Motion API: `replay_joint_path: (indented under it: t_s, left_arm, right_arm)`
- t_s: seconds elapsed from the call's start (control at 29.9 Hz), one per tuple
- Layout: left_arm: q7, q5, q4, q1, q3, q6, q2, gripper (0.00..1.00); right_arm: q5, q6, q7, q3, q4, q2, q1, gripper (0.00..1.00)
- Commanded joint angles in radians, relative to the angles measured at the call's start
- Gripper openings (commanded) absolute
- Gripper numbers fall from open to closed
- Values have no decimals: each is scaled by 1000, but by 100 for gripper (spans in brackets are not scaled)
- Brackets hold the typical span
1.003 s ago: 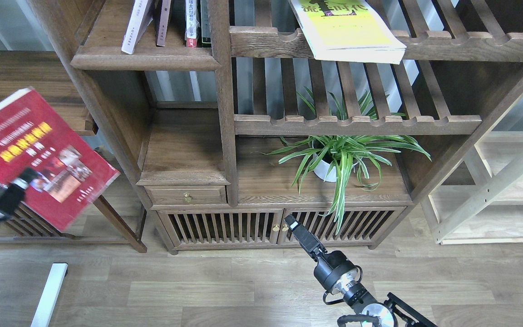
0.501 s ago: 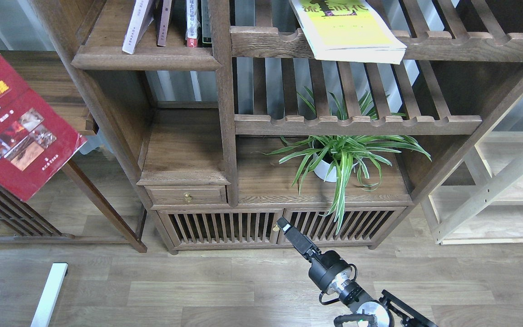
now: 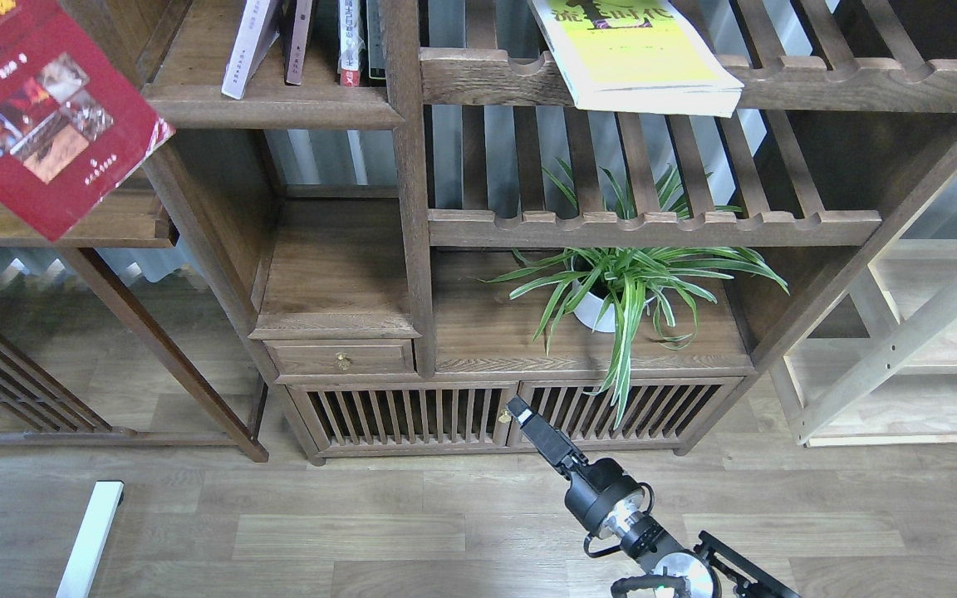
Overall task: Organize books on shelf
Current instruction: 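Lift the red book with the left gripper up toward the top shelf, then push the red book onto the top shelf beside the other books with left gripper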
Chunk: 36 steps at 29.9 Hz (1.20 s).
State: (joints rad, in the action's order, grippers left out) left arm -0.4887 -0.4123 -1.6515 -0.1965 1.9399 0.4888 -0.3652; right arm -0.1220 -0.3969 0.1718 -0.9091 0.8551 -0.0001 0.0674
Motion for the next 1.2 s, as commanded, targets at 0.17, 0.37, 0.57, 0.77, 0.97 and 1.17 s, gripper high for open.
replay_joint_path:
  t_s: [0.17, 0.37, 0.57, 0.77, 0.97, 1.17]
  left_arm:
    - [0, -25, 13, -116, -64, 0, -113, 0]
    - [0, -26, 15, -136, -119, -16, -161, 1]
    - [0, -28, 15, -187, -168, -143, -162, 1]
    - [0, -28, 29, -212, -209, -226, -161, 2]
    - [0, -74, 41, -257, -249, -262, -153, 2]
    - [0, -88, 82, -376, -326, -334, -159, 2]
  right_arm:
    - [-2, -5, 0, -1, 6, 0, -3, 99]
    - [-2, -20, 0, -1, 10, 0, -3, 99]
    - [-2, -25, 0, -2, 10, 0, -1, 99]
    - [-2, -28, 0, -5, 10, 0, 0, 99]
    - [-1, -30, 0, -10, 10, 0, 0, 99]
    - [-2, -51, 0, -11, 10, 0, 0, 99]
